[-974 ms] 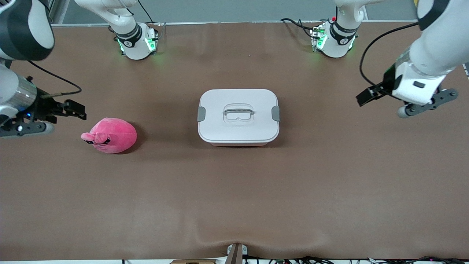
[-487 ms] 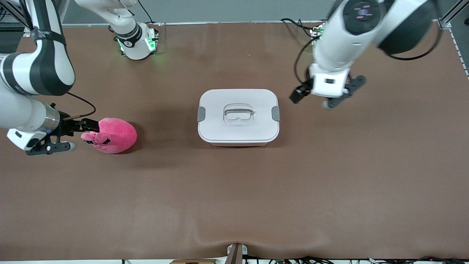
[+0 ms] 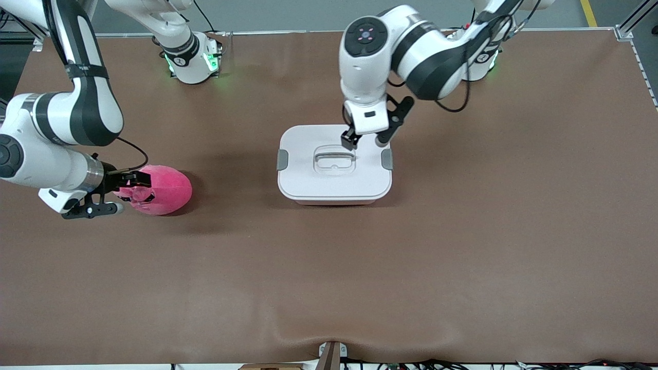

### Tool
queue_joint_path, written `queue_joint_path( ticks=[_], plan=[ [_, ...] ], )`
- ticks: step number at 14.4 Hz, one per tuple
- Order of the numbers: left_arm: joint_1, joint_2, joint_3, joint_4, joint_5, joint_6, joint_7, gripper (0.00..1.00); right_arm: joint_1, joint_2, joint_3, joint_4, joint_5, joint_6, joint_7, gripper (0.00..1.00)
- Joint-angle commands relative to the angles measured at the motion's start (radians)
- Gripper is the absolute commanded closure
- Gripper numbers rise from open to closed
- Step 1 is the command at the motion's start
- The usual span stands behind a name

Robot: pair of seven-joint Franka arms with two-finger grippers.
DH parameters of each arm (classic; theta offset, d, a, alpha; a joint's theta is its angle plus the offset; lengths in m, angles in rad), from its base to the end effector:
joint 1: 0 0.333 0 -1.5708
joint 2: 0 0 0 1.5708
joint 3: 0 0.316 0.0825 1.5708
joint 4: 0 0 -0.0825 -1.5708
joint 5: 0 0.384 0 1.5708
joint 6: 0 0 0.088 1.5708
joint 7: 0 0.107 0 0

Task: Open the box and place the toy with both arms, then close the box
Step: 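Reach the left gripper to the box lid handle while the right gripper reaches the toy, then grasp the lid handle with the left gripper while the right gripper grasps the toy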

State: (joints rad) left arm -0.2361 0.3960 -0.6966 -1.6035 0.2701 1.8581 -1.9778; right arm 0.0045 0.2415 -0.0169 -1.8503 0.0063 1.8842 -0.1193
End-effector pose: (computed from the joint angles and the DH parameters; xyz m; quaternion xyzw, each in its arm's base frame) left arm 0.4436 -0.4739 0.4395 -0.8786 -0.4770 -0.0005 0.0225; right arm 0.5938 -0.0064 0.3777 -0.9933 -0.0519 0.1033 0.0077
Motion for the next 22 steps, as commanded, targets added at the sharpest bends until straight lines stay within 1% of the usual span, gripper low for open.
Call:
queue_joint_path(
  ticks=[1,3,4,5,7,10,12,13,14,15,16,17,19,20,22],
  plan=[
    [-0.063,0.079,0.006,0.028,0.075,0.048,-0.169,0.17,-0.021,0.027,0.009,0.000,0.014,0.013,0.007,0.28],
    [-0.084,0.115,0.006,0.028,0.119,0.079,-0.278,0.32,-0.026,0.032,0.009,0.006,0.014,0.032,0.007,0.32],
    [-0.094,0.131,0.008,0.030,0.130,0.099,-0.336,0.35,-0.024,0.039,0.009,0.006,0.014,0.050,0.007,0.33],
    [-0.097,0.144,0.008,0.030,0.145,0.118,-0.382,0.38,-0.023,0.047,0.009,0.006,0.014,0.059,0.007,0.36],
    [-0.104,0.165,0.008,0.030,0.164,0.136,-0.470,0.39,-0.026,0.058,0.009,0.006,0.014,0.073,0.007,0.40],
    [-0.108,0.178,0.008,0.030,0.181,0.139,-0.567,0.43,-0.023,0.059,0.008,0.005,0.012,0.061,0.000,0.47],
    [-0.108,0.194,0.012,0.040,0.185,0.145,-0.614,0.50,-0.023,0.067,0.008,0.003,0.012,0.050,-0.002,0.63],
    [-0.108,0.201,0.012,0.042,0.192,0.145,-0.624,0.56,-0.023,0.065,0.008,0.006,0.011,0.041,-0.002,0.74],
    [-0.108,0.201,0.012,0.042,0.192,0.145,-0.631,0.61,-0.021,0.061,0.008,0.006,0.011,0.041,-0.006,0.92],
    [-0.106,0.201,0.012,0.042,0.192,0.145,-0.635,0.66,-0.018,0.059,0.008,0.011,0.001,0.030,-0.010,1.00],
    [-0.106,0.201,0.012,0.043,0.190,0.145,-0.635,0.70,-0.017,0.059,0.006,0.028,-0.002,0.010,-0.013,1.00],
    [-0.106,0.201,0.012,0.045,0.192,0.145,-0.635,0.76,-0.018,0.059,0.006,0.048,-0.003,-0.016,-0.028,1.00],
    [-0.104,0.201,0.012,0.050,0.192,0.145,-0.631,0.92,-0.020,0.056,0.008,0.092,-0.003,-0.083,-0.048,1.00],
    [-0.104,0.201,0.012,0.050,0.193,0.145,-0.625,0.96,-0.020,0.053,0.008,0.111,-0.003,-0.111,-0.048,1.00],
    [-0.097,0.198,0.012,0.051,0.193,0.145,-0.621,1.00,-0.020,0.048,0.008,0.140,-0.003,-0.158,-0.049,1.00]
  ],
)
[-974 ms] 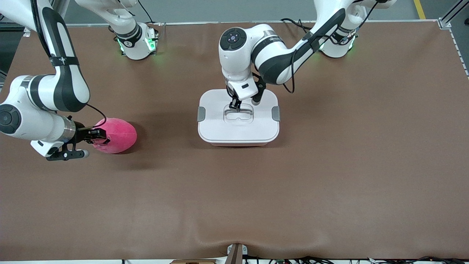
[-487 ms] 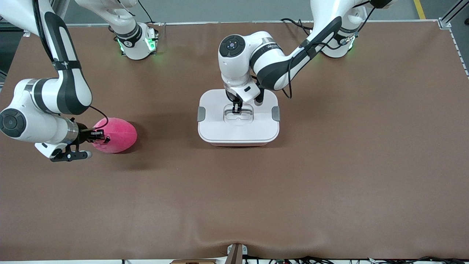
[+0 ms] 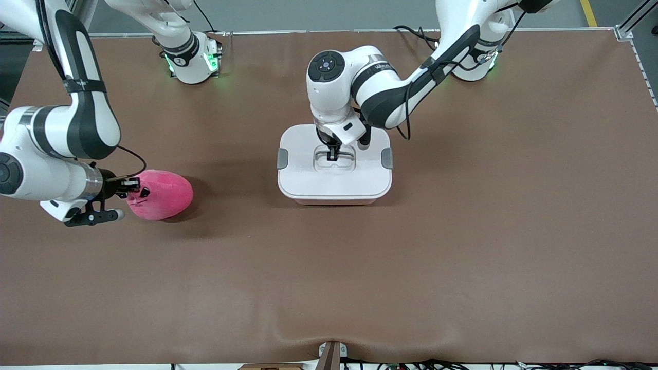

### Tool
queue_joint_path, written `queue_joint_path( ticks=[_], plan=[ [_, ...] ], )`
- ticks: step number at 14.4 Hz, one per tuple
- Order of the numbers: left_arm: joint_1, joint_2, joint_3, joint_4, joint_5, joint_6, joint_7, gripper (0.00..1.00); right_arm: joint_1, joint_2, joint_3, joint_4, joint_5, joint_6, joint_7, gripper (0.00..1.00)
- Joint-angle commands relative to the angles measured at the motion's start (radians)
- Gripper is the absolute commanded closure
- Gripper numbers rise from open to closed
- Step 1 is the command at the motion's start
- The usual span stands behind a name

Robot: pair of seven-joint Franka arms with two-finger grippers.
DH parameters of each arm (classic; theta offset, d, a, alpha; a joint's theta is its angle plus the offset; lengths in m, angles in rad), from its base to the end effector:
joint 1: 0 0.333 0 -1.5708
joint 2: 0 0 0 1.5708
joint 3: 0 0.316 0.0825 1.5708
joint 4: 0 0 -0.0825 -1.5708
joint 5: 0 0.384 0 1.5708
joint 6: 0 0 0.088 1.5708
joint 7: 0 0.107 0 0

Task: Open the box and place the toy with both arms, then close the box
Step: 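Grasp the lid handle with the left gripper while the right gripper grasps the toy, then lift the white lid off the pink box with the left gripper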

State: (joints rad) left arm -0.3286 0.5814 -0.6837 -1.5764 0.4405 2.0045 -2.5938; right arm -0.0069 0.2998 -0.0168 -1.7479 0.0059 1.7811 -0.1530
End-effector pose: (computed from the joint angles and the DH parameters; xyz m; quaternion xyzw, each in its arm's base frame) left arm 0.4387 -0.5233 0.3575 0.7415 0.6706 0.0216 0.0003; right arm 0.6077 -0.0132 0.3812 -0.9891 -0.0631 0.1323 0.0120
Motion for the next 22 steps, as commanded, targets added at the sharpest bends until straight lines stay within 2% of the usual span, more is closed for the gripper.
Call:
queue_joint_path(
  ticks=[1,9,13,17,22],
  plan=[
    [-0.003,0.005,0.000,0.024,0.021,-0.001,-0.006,1.00,-0.005,-0.019,0.008,0.045,-0.004,-0.068,-0.017,1.00],
    [0.060,-0.083,-0.011,0.038,0.007,-0.050,0.030,1.00,0.033,-0.042,0.014,0.119,-0.001,-0.146,-0.014,1.00],
    [0.121,-0.159,-0.019,0.039,-0.095,-0.098,0.174,1.00,0.048,-0.042,0.015,0.148,0.013,-0.152,-0.013,1.00],
    [0.242,-0.235,-0.019,0.038,-0.186,-0.205,0.439,1.00,0.074,-0.042,0.017,0.177,0.016,-0.186,-0.075,1.00],
    [0.442,-0.278,-0.019,0.038,-0.279,-0.262,0.855,1.00,0.195,-0.042,0.026,0.205,0.022,-0.212,-0.125,1.00]
  ],
)
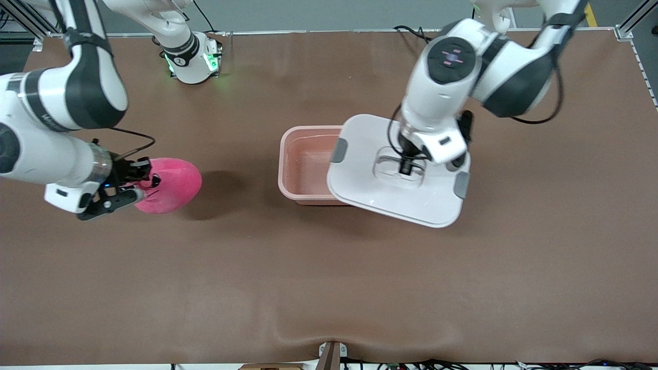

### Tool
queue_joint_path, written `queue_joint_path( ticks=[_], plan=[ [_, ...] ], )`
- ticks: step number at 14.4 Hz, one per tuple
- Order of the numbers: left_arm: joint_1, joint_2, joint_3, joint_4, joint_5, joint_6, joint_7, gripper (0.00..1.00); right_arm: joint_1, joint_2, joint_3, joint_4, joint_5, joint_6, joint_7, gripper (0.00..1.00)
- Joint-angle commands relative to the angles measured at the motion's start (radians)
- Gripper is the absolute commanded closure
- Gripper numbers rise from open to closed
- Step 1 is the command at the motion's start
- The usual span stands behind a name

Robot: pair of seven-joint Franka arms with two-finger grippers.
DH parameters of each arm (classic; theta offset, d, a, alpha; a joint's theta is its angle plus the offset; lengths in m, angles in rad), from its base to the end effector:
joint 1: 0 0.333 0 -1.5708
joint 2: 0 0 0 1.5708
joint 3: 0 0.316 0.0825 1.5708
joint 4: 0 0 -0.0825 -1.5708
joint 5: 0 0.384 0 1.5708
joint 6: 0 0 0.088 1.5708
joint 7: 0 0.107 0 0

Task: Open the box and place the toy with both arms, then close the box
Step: 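Lift the white lid off the pink box with the left gripper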

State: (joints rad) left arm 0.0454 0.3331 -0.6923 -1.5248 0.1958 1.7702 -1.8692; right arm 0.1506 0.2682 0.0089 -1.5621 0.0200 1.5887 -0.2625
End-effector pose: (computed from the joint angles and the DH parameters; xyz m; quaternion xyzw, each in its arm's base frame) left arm 0.5526 -0.3283 0.5020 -0.8229 -0.5681 0.0105 0.0020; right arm 0.6074 0.0993 0.4721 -0.9709 -0.2065 0.1198 0.0173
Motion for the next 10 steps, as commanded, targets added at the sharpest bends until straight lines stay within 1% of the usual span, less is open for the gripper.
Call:
queue_joint_path(
  ticks=[1,3,5,8,10],
  plan=[
    [0.098,-0.029,-0.010,-0.014,-0.035,-0.047,0.195,1.00,0.062,-0.015,-0.001,0.031,0.008,-0.021,-0.024,1.00],
    [0.160,-0.029,-0.010,-0.018,-0.035,-0.070,0.334,1.00,0.098,-0.026,0.003,0.046,0.008,-0.023,-0.027,1.00],
    [0.229,-0.029,-0.009,-0.020,-0.032,-0.081,0.488,1.00,0.174,-0.041,0.002,0.059,-0.006,-0.033,-0.035,1.00],
    [0.307,-0.019,-0.007,-0.031,-0.030,-0.089,0.677,1.00,0.277,-0.041,0.000,0.091,-0.002,-0.033,-0.052,1.00],
    [0.356,-0.011,-0.006,-0.035,-0.027,-0.100,0.778,1.00,0.334,-0.041,0.002,0.108,0.006,-0.024,-0.102,1.00]
  ],
)
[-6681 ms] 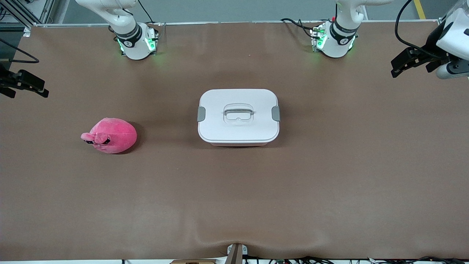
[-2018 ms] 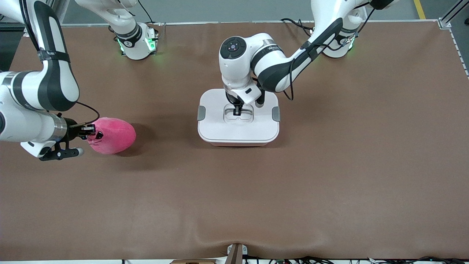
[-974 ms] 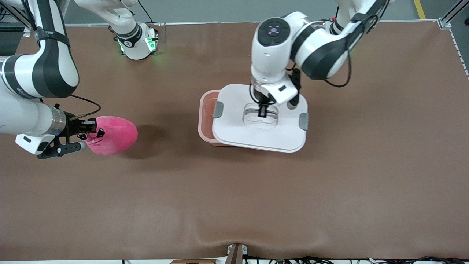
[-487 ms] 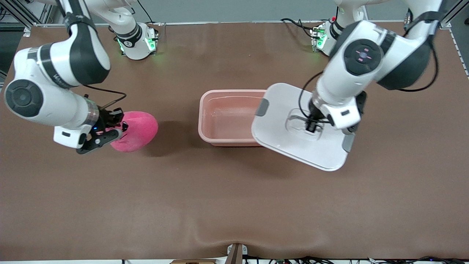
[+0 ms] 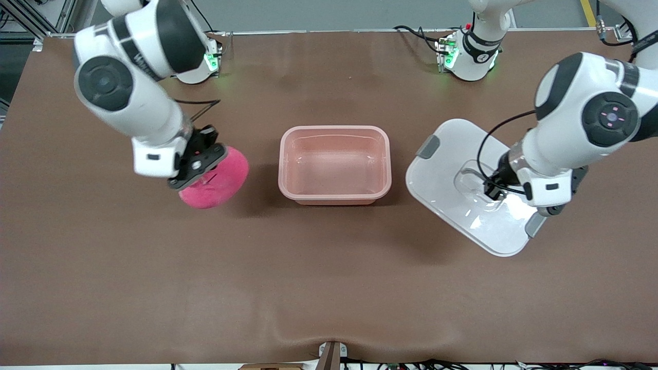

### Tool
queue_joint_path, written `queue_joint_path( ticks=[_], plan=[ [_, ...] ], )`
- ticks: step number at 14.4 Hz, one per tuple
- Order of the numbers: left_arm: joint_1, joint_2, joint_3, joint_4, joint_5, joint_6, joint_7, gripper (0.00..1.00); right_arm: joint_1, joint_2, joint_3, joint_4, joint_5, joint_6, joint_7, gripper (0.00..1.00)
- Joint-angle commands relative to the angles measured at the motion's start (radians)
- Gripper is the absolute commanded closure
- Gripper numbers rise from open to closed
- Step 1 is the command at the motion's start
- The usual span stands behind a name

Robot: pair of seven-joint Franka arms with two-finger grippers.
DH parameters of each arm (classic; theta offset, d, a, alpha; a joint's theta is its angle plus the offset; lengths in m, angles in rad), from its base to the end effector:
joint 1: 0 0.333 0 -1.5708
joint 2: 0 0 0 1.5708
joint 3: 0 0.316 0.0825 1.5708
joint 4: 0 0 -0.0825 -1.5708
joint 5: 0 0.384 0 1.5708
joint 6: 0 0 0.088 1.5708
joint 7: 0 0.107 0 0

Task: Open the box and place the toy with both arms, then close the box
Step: 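Carry the pink plush toy over the open box with the right gripper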

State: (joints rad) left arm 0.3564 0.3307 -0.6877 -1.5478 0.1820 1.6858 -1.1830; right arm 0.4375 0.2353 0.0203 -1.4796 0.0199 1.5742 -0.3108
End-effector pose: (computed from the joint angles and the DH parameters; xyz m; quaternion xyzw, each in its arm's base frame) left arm 0.6143 -0.1405 0.4853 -0.9125 -0.4046 0.0525 0.0292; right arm 0.5539 0.2739 0.5293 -0.9250 -0.3732 0.0710 0.0071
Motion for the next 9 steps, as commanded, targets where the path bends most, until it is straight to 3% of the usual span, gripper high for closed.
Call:
queue_joint_path(
  ticks=[1,5,9],
  plan=[
    [0.061,-0.004,-0.010,-0.017,-0.007,-0.014,0.126,1.00,0.087,-0.005,-0.011,0.051,0.008,-0.013,-0.057,1.00],
    [0.142,0.013,-0.006,-0.051,0.008,-0.014,0.298,1.00,0.233,0.003,-0.011,0.068,0.006,0.015,-0.092,1.00],
    [0.191,0.020,-0.004,-0.077,0.016,-0.014,0.394,1.00,0.314,0.012,-0.011,0.067,0.018,0.163,-0.252,1.00]
  ],
)
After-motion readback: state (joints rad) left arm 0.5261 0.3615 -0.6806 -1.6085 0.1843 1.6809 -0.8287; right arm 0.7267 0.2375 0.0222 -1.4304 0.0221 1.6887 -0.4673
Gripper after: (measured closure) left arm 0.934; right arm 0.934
